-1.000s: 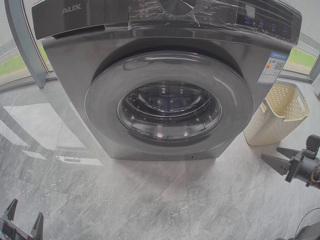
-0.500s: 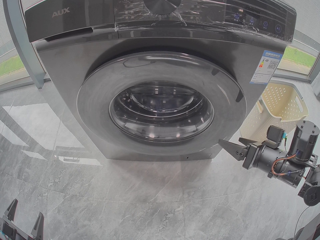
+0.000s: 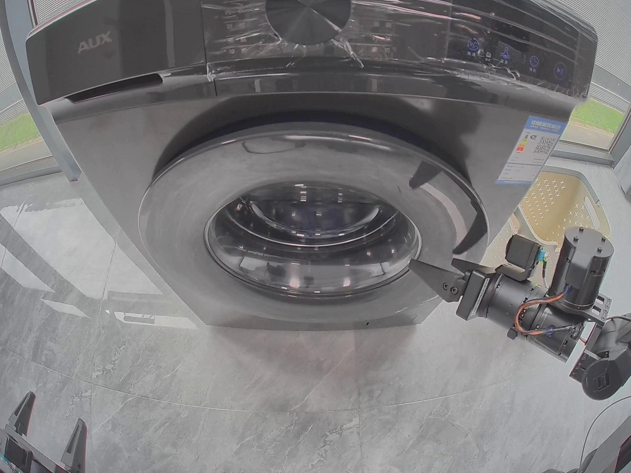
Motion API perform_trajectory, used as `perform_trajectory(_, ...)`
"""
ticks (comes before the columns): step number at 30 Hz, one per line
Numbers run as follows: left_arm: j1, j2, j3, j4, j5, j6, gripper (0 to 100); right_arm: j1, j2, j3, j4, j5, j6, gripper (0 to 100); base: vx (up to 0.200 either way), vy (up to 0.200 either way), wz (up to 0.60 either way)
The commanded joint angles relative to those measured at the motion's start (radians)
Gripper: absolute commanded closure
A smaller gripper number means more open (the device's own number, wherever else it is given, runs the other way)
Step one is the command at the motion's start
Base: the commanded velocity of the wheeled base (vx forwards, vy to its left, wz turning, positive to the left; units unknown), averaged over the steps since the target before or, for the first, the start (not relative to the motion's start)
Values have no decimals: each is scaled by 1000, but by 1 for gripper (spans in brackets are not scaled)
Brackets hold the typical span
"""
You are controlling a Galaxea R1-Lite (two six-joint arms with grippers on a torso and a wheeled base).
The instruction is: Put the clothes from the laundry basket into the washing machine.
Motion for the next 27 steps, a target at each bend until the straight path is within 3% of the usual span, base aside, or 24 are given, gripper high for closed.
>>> perform_trajectory(1, 0, -14, 16, 0, 0, -1, 0, -8, -4, -27, 0, 0, -2, 0, 0, 0, 0)
perform_trajectory(9, 0, -14, 16, 0, -1, -2, 0, -74, -9, -78, -2, -34, -2, 0, 0, 0, 0)
perform_trajectory(13, 0, -14, 16, -2, -1, -2, 0, -63, -21, -58, 0, -36, 1, 0, 0, 0, 0)
perform_trajectory(15, 0, -14, 16, 0, -1, -2, 0, -47, -41, -21, -2, -33, -6, 0, 0, 0, 0)
perform_trajectory(21, 0, -14, 16, 0, -1, -5, 0, 156, -207, 209, 0, -27, -47, 0, 0, 0, 0)
perform_trajectory(27, 0, -14, 16, 0, -1, -8, 0, 165, -415, 395, 18, -22, -139, 0, 0, 0, 0)
